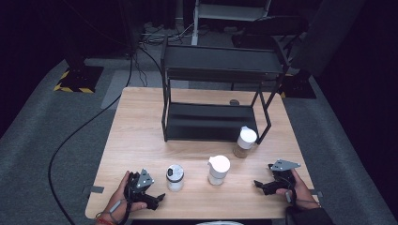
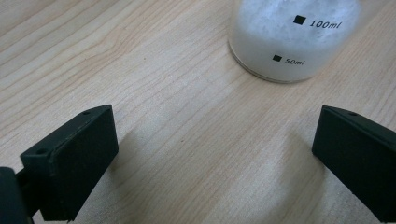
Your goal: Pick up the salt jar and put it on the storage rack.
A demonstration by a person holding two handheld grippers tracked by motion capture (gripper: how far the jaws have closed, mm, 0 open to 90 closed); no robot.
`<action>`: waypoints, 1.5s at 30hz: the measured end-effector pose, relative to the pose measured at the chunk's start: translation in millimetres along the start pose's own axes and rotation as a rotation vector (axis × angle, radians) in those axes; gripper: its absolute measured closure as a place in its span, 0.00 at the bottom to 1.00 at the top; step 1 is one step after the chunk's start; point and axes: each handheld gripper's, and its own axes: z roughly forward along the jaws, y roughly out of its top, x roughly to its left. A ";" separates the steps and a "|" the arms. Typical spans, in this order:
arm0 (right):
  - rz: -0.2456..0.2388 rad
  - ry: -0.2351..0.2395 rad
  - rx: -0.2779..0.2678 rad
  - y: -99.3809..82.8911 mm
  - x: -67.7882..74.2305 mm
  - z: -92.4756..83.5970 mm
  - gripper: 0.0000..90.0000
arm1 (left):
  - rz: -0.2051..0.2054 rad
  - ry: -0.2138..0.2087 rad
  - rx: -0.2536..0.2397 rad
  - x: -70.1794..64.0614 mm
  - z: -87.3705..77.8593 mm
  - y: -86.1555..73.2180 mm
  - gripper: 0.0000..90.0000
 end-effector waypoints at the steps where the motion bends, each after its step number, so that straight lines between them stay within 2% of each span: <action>1: 0.001 -0.001 -0.001 -0.3 0.2 0.1 0.00 | 0.000 0.000 0.001 0.0 0.0 0.1 0.00; 11: 0.006 -0.006 -0.002 0.0 1.1 0.6 0.00 | -0.002 0.002 0.003 -0.4 -0.2 0.5 0.00; 16: 0.007 -0.007 -0.002 0.1 1.3 0.7 0.00 | -0.015 0.016 0.042 -3.5 -2.1 8.6 0.01; 21: 0.007 -0.007 -0.002 0.1 1.4 0.7 0.00 | -0.027 0.022 0.048 -5.4 -3.7 10.9 0.03; 28: 0.007 -0.007 -0.002 0.1 1.4 0.7 0.00 | -0.029 -0.010 0.042 -7.5 -10.7 16.4 0.03; 30: 0.007 -0.007 -0.002 0.1 1.4 0.7 0.00 | -0.029 -0.008 0.047 -9.9 -12.3 19.1 0.02; 36: 0.008 -0.008 -0.002 0.1 1.7 0.7 0.00 | -0.029 -0.025 0.019 -12.1 -18.2 20.0 0.02; 41: 0.009 -0.009 -0.002 0.1 1.8 0.8 0.00 | -0.022 -0.017 0.001 -16.9 -22.7 21.3 0.02; 45: 0.010 -0.010 -0.002 0.1 2.0 0.8 0.00 | -0.021 -0.016 0.013 -20.4 -24.3 26.4 0.02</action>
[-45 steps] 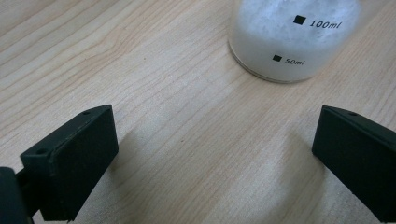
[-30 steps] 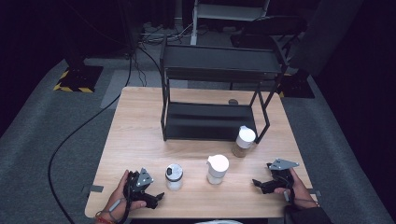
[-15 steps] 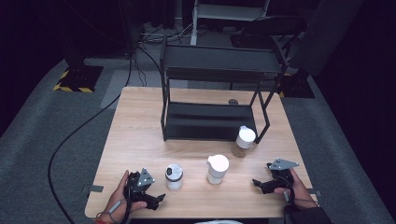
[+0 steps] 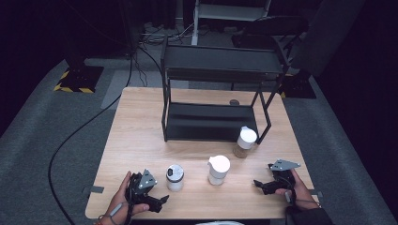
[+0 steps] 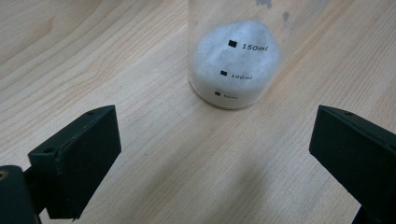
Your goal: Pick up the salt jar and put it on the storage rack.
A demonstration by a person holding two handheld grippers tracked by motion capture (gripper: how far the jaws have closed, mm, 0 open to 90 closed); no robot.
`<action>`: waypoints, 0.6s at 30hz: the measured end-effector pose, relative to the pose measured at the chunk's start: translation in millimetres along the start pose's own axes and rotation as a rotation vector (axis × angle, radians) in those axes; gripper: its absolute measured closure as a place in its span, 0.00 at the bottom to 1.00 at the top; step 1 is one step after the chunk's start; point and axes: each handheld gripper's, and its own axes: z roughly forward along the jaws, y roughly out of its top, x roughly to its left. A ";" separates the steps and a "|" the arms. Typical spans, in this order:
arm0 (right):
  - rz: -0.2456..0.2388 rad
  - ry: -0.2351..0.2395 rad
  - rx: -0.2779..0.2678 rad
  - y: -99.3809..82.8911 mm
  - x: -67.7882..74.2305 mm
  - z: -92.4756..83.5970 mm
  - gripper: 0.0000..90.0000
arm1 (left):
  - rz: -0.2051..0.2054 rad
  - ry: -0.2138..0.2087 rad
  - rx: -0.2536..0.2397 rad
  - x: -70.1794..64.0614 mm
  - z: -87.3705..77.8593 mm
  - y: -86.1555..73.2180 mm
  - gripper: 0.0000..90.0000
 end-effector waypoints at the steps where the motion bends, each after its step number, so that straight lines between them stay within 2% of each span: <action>1: 0.000 0.000 0.000 0.0 0.0 0.0 0.00 | 0.000 0.001 0.001 -0.6 0.0 0.9 0.02; 5: 0.004 -0.005 0.000 0.0 1.1 0.0 0.00 | -0.001 -0.002 0.008 -1.5 -1.0 4.8 0.02; 18: 0.012 -0.011 0.000 -0.1 2.9 0.0 0.00 | -0.008 -0.011 -0.011 -4.7 -1.2 12.2 0.02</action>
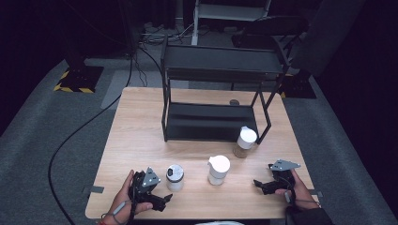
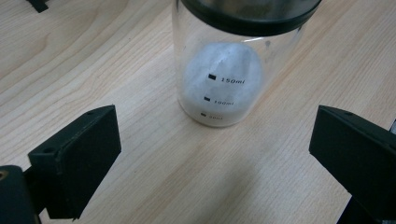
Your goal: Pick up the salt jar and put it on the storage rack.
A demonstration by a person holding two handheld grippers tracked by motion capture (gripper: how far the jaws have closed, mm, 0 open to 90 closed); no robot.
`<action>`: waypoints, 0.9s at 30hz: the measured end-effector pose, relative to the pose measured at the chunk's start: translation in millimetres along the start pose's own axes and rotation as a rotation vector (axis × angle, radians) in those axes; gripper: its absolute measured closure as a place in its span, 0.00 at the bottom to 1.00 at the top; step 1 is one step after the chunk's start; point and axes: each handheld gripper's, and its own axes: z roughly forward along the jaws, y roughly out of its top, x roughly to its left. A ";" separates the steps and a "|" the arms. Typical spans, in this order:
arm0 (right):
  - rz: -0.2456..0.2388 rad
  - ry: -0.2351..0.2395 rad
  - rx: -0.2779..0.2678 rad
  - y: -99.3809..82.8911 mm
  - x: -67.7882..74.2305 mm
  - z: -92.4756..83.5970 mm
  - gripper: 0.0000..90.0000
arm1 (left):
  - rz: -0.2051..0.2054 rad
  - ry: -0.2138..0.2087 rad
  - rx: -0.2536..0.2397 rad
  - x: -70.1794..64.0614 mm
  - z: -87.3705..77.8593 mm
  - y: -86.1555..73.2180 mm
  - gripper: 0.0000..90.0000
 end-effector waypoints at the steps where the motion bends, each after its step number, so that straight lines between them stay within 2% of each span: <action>1: 0.000 0.000 0.000 0.0 0.0 0.0 0.00 | -0.001 0.000 0.000 -0.3 0.3 0.9 0.02; 8: 0.004 -0.004 0.000 0.0 1.0 0.1 0.00 | 0.028 -0.016 0.008 -2.5 5.6 8.6 0.02; 15: 0.006 -0.006 -0.001 -0.1 1.6 0.0 0.00 | 0.042 -0.011 0.030 -5.5 13.5 16.4 0.02; 27: 0.007 -0.007 0.000 -0.1 1.8 0.0 0.00 | 0.024 -0.028 0.019 1.8 19.2 24.6 0.02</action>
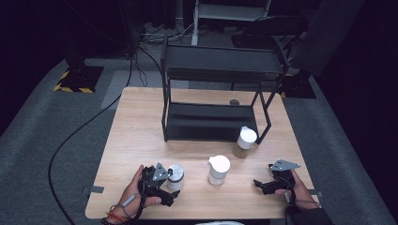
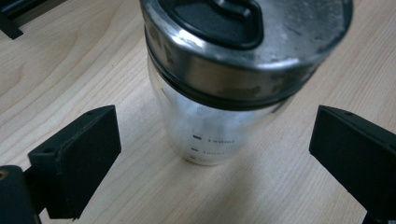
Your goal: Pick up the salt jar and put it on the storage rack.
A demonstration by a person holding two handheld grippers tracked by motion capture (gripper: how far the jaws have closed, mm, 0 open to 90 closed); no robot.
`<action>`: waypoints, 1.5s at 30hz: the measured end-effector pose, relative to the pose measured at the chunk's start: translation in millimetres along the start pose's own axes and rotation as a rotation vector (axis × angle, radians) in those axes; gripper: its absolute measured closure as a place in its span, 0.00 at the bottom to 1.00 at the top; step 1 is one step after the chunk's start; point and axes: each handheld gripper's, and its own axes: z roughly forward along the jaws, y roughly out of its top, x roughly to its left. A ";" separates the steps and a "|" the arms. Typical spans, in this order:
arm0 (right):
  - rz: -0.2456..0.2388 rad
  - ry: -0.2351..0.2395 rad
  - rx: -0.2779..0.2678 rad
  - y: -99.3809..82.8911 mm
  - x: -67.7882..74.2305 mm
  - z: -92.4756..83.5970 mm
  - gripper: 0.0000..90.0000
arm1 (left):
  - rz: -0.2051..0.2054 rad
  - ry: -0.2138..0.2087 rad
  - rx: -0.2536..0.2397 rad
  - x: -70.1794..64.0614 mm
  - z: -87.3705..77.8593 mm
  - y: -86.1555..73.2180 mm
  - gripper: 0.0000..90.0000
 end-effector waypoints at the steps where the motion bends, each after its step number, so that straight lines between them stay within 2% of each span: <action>1: 0.000 0.000 0.000 0.0 0.0 0.0 0.00 | -0.002 0.000 0.000 0.4 0.6 0.6 0.02; 12: 0.000 0.000 0.000 0.0 0.0 0.0 0.00 | -0.004 -0.013 -0.008 4.8 6.6 10.7 0.02; 28: 0.000 0.000 0.000 0.0 0.0 0.0 0.00 | -0.012 -0.010 0.002 9.0 14.8 19.6 0.04; 34: 0.000 0.000 0.000 0.0 0.0 0.0 0.00 | -0.009 0.000 0.003 8.1 17.5 20.6 0.09; 45: 0.000 0.000 0.000 0.0 0.0 0.0 0.00 | 0.012 -0.046 0.020 10.2 22.3 23.5 0.28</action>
